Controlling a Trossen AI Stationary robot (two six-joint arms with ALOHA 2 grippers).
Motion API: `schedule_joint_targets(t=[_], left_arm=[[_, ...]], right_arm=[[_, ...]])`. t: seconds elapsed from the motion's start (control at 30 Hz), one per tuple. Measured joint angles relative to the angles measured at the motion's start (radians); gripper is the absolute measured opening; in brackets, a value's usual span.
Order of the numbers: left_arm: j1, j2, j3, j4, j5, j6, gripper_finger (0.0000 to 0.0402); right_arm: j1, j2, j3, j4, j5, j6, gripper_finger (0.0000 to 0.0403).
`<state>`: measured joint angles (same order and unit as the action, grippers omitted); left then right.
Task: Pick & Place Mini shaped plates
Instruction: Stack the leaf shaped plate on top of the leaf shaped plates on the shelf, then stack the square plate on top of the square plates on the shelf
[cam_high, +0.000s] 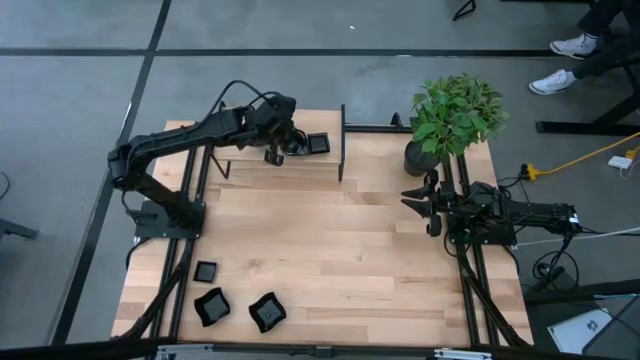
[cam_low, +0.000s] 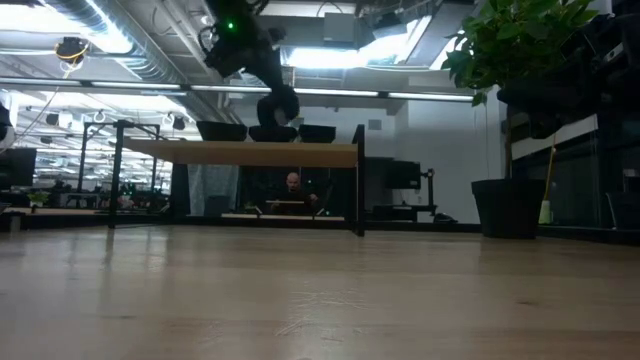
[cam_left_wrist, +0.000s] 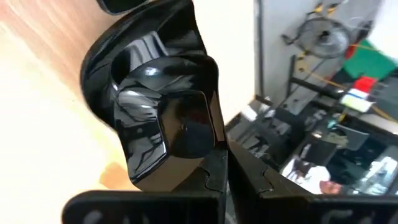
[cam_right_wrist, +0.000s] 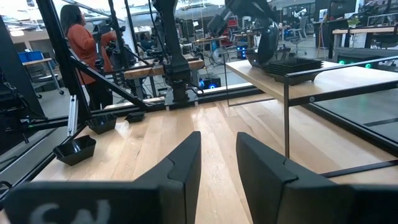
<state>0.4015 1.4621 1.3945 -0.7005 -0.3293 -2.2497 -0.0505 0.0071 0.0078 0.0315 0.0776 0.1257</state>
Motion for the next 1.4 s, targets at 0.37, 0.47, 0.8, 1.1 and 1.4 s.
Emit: schedule_joint_targets(t=[0.37,0.47,0.8,1.1,1.4], left_arm=[[0.073,0.021,0.0,0.014,0.124,0.029,0.0022],[0.089,0.021,0.0,0.018,0.155,0.029,0.0034],[0.148,0.021,0.0,0.019,0.302,0.104,0.0081],[0.146,0.012,0.0,0.025,0.407,0.34,0.0122],[0.089,0.003,0.0,0.031,0.463,0.757,0.0125]], right_arm=[[0.0,0.0,0.0,0.0,0.0,0.0,0.0103],[0.0,0.0,0.0,0.0,0.0,0.0,0.0103],[0.0,0.0,0.0,0.0,0.0,0.0,0.0103],[0.0,0.0,0.0,0.0,0.0,0.0,0.0103],[0.0,0.0,0.0,0.0,0.0,0.0,0.0103]])
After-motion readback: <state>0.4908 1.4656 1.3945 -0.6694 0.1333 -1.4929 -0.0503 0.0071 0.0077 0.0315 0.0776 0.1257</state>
